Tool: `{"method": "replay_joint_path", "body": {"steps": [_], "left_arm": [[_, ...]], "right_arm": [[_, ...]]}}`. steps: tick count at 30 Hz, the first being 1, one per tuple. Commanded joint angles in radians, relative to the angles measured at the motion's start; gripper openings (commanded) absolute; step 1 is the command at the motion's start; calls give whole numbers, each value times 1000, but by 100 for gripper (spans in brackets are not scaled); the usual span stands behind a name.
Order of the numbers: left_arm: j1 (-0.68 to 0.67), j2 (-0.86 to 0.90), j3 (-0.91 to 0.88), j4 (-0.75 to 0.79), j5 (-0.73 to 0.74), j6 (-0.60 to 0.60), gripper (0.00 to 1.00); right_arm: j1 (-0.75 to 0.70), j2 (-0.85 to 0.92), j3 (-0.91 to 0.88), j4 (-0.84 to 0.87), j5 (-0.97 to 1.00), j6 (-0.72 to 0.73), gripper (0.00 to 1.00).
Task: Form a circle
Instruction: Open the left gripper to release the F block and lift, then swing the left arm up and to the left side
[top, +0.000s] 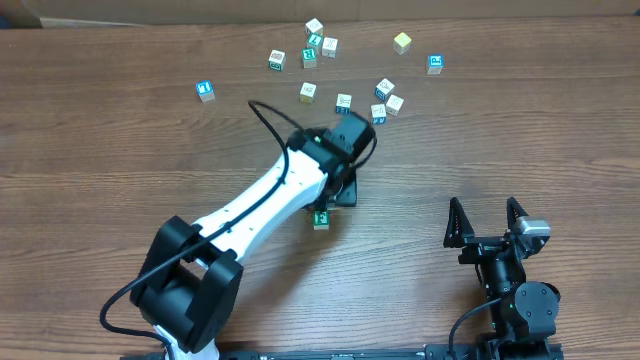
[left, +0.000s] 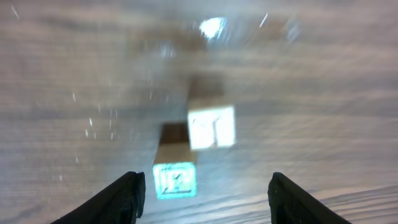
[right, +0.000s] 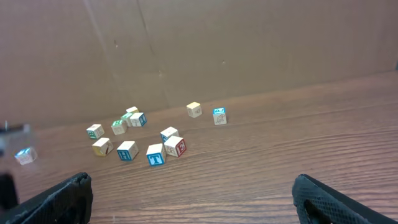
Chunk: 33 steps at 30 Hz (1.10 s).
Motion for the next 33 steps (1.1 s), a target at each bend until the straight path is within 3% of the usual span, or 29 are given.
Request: {"method": "replay_joint_path", "body": {"steps": [1, 21, 33], "left_arm": [[47, 0, 76, -7, -17, 32, 61], [550, 0, 110, -118, -21, 98, 69], [714, 0, 110, -118, -48, 98, 77]], "right_arm": [[-6, -10, -10, 6, -9, -14, 100], [-6, -10, -10, 6, -9, -14, 100], [-6, -10, -10, 6, -9, -14, 100]]}}
